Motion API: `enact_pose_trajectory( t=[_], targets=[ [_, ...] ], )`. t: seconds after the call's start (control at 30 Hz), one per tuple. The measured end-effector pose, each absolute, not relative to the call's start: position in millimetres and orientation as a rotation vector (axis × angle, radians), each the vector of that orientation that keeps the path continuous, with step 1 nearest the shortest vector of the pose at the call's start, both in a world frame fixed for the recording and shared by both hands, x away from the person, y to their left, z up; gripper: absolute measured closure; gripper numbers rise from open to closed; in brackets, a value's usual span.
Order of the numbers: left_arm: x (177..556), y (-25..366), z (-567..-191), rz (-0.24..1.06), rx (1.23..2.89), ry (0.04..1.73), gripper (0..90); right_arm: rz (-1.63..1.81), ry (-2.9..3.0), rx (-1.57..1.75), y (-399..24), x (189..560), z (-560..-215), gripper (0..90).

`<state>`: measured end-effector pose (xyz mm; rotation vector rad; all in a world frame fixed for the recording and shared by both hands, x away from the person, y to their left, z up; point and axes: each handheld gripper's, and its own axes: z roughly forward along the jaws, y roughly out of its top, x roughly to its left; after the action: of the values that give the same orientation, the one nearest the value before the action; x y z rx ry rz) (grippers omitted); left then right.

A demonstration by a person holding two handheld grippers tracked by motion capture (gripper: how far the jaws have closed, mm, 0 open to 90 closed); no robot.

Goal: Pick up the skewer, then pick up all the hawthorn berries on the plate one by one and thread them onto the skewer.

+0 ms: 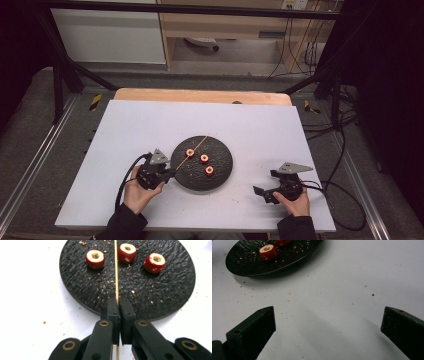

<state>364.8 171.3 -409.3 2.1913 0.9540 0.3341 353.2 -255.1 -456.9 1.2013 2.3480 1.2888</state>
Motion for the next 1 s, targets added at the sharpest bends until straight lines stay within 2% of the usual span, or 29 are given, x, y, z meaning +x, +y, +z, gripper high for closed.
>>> enact_pose_trajectory(
  t=[0.63,1.0],
  targets=[
    [338.2,226.8,-421.3,0.362,2.059,0.973,87.9,1.289,2.341,1.2,-250.7,353.6,-453.5,0.5],
    [329.2,245.2,-428.8,0.37,2.026,0.959,87.9,1.283,2.347,1.202,-241.6,353.7,-450.9,0.4]
  ],
)
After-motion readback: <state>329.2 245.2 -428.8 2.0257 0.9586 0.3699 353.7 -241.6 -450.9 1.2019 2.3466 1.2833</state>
